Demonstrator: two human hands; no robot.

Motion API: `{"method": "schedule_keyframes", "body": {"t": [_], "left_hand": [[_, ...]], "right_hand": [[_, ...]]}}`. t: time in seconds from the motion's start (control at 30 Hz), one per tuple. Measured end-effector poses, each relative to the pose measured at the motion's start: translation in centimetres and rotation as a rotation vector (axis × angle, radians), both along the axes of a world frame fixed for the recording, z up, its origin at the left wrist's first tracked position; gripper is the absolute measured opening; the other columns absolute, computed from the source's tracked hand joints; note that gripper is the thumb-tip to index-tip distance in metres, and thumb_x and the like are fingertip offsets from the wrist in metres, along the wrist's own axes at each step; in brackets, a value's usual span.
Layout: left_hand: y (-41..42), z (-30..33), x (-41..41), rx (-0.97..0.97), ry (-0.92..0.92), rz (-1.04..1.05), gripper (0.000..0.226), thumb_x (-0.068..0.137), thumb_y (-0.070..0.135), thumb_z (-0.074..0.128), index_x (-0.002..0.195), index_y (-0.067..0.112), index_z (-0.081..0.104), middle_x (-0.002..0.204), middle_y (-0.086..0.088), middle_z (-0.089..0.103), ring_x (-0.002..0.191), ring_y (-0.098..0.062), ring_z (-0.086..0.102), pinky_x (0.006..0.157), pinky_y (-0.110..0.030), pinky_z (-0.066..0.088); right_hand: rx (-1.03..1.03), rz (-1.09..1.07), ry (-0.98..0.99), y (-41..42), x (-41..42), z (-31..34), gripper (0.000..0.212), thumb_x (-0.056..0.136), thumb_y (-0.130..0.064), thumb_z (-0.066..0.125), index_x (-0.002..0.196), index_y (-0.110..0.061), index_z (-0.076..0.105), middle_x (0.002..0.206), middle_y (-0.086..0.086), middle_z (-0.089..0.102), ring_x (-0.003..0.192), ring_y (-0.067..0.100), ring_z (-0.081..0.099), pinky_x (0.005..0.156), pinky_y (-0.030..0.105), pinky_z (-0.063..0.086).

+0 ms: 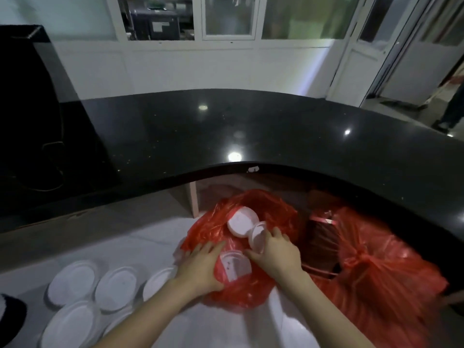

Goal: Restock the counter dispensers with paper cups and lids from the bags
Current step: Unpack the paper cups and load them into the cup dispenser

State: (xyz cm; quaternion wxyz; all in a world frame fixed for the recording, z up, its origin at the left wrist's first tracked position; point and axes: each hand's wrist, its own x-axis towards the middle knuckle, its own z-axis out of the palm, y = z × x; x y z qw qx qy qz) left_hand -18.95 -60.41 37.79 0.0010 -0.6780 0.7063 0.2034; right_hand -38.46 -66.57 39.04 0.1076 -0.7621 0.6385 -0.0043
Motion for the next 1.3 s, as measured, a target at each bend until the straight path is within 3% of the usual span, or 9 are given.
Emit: {"method": "schedule_keyframes", "body": {"t": [0.2,0.4,0.53,0.67,0.77,0.83,1.0,1.17,1.3], "left_hand": [[-3.5,1.2,-0.8,0.074,0.013,-0.012,0.091,0.055,0.060,0.076,0.137,0.040,0.042,0.132,0.004,0.042,0.127,-0.023,0.038,0.105,-0.038,0.038],[-8.1,1.2,-1.6,-0.225,0.295,0.294,0.040,0.083,0.041,0.068,0.119,0.026,0.061,0.114,0.003,0.058,0.106,-0.017,0.058,0.083,-0.029,0.047],[-9.3,0.3,-1.7,-0.148,0.258,0.285,0.046,0.083,0.028,0.071,0.127,0.027,0.058,0.127,0.006,0.053,0.115,-0.015,0.052,0.093,-0.028,0.046],[-8.5,-0.5,-1.6,-0.230,0.136,0.046,0.040,0.083,0.029,0.071,0.123,0.031,0.062,0.120,0.016,0.045,0.115,-0.009,0.036,0.100,-0.022,0.035],[-7.8,-1.4,-1.5,-0.183,0.158,-0.050,0.044,0.085,0.022,0.064,0.128,0.028,0.058,0.124,0.015,0.051,0.116,-0.010,0.037,0.098,-0.022,0.035],[-7.5,-1.9,-1.6,-0.145,0.177,0.000,0.042,0.089,0.032,0.060,0.131,0.030,0.054,0.127,0.011,0.056,0.118,-0.013,0.042,0.097,-0.027,0.038],[-7.1,-2.2,-1.7,-0.104,0.130,0.097,0.020,0.090,0.038,0.060,0.104,0.025,0.062,0.110,0.004,0.061,0.108,-0.019,0.053,0.087,-0.033,0.045],[-7.6,-1.3,-0.9,-0.154,0.350,0.415,0.017,0.087,0.028,0.064,0.076,0.027,0.051,0.071,0.005,0.063,0.074,-0.018,0.061,0.060,-0.029,0.042],[-7.6,0.6,-0.4,-0.179,0.468,0.604,0.018,0.082,0.027,0.068,0.072,0.024,0.054,0.065,0.005,0.062,0.062,-0.012,0.060,0.054,-0.024,0.042]], "right_hand": [[-0.196,0.042,-0.104,-2.0,-0.2,-1.7,0.031,0.053,-0.028,0.082,0.076,-0.014,0.066,0.075,0.003,0.058,0.064,0.028,0.061,0.046,0.032,0.046],[-0.454,-0.147,-0.535,-3.7,-1.4,0.3,0.028,0.077,-0.015,0.075,0.103,-0.007,0.069,0.103,0.006,0.061,0.095,0.025,0.054,0.085,0.028,0.041],[-0.517,0.116,-0.318,-5.3,0.0,0.2,0.031,0.072,-0.012,0.074,0.102,-0.010,0.069,0.108,0.008,0.060,0.093,0.026,0.053,0.077,0.035,0.048],[-0.415,0.238,-0.088,-8.0,2.4,-0.6,0.021,0.071,-0.010,0.073,0.091,-0.012,0.070,0.095,0.005,0.065,0.085,0.027,0.056,0.067,0.037,0.048],[-0.164,0.257,0.042,-9.2,3.5,-1.3,0.043,0.078,-0.032,0.068,0.118,-0.016,0.060,0.119,0.004,0.058,0.114,0.027,0.052,0.087,0.039,0.045],[-0.103,0.201,0.044,-9.2,3.7,-2.3,0.054,0.081,-0.035,0.067,0.128,-0.016,0.049,0.130,0.003,0.047,0.125,0.026,0.044,0.085,0.041,0.049],[-0.251,0.183,-0.043,-9.0,2.8,-3.7,0.041,0.063,-0.012,0.083,0.097,-0.014,0.061,0.103,0.007,0.060,0.097,0.029,0.062,0.039,0.033,0.050],[-0.279,0.166,-0.385,-7.3,1.1,-2.3,0.026,0.082,-0.013,0.069,0.106,-0.009,0.062,0.100,0.003,0.058,0.087,0.026,0.059,0.065,0.032,0.049],[-0.381,0.156,-0.598,-3.6,0.3,0.7,0.022,0.085,-0.017,0.070,0.103,-0.014,0.059,0.095,-0.008,0.052,0.084,0.013,0.056,0.072,0.026,0.048]]}}
